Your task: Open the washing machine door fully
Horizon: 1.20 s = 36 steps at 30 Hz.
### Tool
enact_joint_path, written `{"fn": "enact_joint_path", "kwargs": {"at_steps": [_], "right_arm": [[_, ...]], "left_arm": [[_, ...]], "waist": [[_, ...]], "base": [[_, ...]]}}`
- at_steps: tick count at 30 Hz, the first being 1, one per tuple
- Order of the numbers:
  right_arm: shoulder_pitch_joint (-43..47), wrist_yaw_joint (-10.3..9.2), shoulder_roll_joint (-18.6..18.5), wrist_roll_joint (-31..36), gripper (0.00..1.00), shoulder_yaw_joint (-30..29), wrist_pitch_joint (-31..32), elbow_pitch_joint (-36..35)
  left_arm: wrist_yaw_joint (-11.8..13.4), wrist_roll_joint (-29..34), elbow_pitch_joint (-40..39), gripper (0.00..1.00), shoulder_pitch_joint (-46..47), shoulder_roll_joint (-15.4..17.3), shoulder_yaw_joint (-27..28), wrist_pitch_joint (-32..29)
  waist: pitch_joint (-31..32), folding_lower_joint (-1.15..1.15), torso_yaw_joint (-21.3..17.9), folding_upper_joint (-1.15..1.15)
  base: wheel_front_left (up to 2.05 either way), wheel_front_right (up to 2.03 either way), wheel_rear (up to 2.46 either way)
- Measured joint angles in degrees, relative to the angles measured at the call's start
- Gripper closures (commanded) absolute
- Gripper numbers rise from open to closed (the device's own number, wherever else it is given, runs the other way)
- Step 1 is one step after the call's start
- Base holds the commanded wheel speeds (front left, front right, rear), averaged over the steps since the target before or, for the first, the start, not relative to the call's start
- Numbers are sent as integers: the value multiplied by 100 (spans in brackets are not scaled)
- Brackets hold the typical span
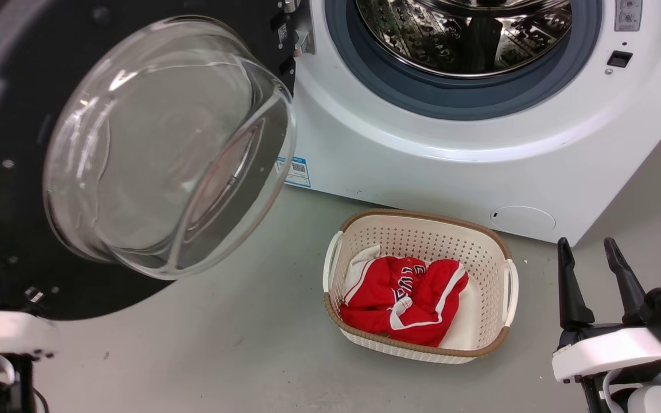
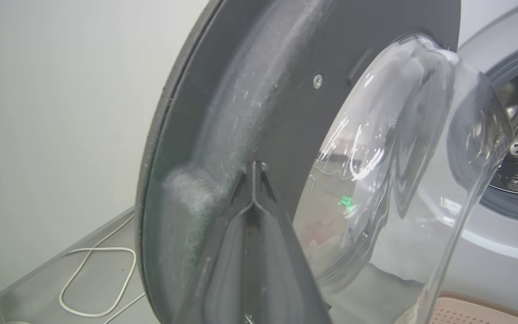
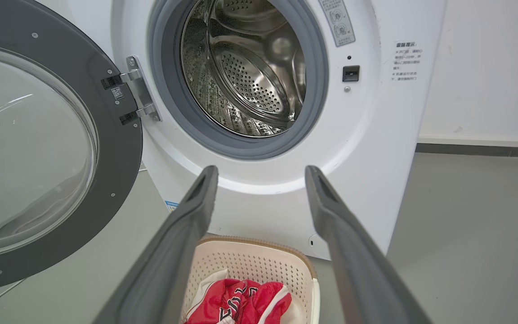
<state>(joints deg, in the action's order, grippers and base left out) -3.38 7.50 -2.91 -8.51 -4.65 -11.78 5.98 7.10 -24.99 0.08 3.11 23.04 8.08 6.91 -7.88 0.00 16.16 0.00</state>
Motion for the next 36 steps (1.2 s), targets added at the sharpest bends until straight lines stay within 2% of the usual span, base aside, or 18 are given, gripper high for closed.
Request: {"fn": "enact_joint_path", "kwargs": {"at_steps": [8, 14, 18, 23, 26, 27, 30, 36], "right_arm": [[-18, 0, 0, 52, 0, -3, 59, -68], [-23, 0, 0, 70, 0, 5, 77, -90], [-17, 0, 0, 58, 0, -1, 73, -78], [7, 0, 0, -13, 0, 11, 48, -43], [30, 0, 0, -18, 0, 52, 46, -12], [39, 0, 0, -18, 0, 63, 46, -14], [79, 0, 0, -19, 0, 120, 49, -1], [132, 0, 0, -3, 0, 236, 67, -42]], "left_arm": [[-258, -138, 1216, 100, 748, 275, 167, 397], [-359, -148, 1758, 100, 1014, 357, 187, 608], [-356, -112, 1729, 100, 922, 245, 175, 701], [-270, 78, 1254, 100, 461, 13, 101, 775], [-250, 171, 883, 16, 155, -157, -11, 791], [-249, 179, 779, 0, 53, -214, -45, 791], [-160, 344, 364, 0, -321, -492, -265, 799], [-90, 737, -110, 0, -609, -803, -780, 801]], "waist": [[-96, 0, -96, 0], [-69, 0, -145, 0], [26, 0, -171, 0], [175, 0, -186, 0], [279, 0, -208, 0], [311, 0, -219, 0], [421, 0, -293, 0], [550, 0, -473, 0]], "base": [[0, 0, 0], [0, 0, 0], [0, 0, 0], [0, 0, 0], [0, 0, 0], [0, 0, 0], [0, 0, 0], [0, 0, 0]]}}
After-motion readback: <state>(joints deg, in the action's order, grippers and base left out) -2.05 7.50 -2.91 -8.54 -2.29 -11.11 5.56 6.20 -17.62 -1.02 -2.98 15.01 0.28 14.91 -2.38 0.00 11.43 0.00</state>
